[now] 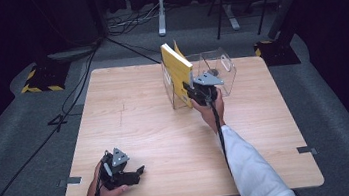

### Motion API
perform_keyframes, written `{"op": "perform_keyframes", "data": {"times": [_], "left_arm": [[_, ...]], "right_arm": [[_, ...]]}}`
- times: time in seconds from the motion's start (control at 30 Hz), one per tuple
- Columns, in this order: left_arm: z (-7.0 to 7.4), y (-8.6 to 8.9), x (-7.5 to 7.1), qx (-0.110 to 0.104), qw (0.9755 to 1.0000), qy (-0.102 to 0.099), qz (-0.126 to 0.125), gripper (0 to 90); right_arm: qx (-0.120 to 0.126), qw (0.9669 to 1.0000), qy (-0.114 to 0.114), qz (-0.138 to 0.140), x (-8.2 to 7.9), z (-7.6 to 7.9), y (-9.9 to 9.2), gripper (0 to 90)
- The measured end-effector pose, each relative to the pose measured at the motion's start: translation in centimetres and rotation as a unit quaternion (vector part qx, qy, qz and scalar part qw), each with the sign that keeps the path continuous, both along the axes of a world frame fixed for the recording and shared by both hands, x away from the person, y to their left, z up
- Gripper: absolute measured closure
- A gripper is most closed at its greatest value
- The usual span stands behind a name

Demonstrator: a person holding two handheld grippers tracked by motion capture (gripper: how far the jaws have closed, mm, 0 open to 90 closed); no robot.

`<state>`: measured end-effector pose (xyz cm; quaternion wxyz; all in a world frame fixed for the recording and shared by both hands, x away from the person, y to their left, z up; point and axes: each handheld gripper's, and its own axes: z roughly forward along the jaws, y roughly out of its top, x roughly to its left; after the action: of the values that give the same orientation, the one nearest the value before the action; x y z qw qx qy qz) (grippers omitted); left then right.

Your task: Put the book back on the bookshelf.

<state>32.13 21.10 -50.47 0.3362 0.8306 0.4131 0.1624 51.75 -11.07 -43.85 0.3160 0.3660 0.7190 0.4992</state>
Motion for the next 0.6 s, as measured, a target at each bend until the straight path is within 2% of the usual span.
{"op": "perform_keyframes", "data": {"times": [0.1, 0.3, 0.6], "left_arm": [[0.0, 0.0, 0.0, 0.001, 1.0, 0.001, -0.001, 16.7], [0.0, 0.0, 0.0, 0.0, 1.0, 0.0, 0.0, 16.6], [0.0, 0.0, 0.0, 0.0, 1.0, 0.0, 0.0, 16.7]], "right_arm": [[-0.006, 0.9999, 0.001, 0.01, -0.4, 0.1, -0.5, 71.4], [-0.005, 0.9999, -0.003, 0.009, -1.1, 0.5, -1.4, 67.1], [-0.007, 0.9998, 0.004, 0.016, -1.7, 0.4, -2.9, 61.7]]}}
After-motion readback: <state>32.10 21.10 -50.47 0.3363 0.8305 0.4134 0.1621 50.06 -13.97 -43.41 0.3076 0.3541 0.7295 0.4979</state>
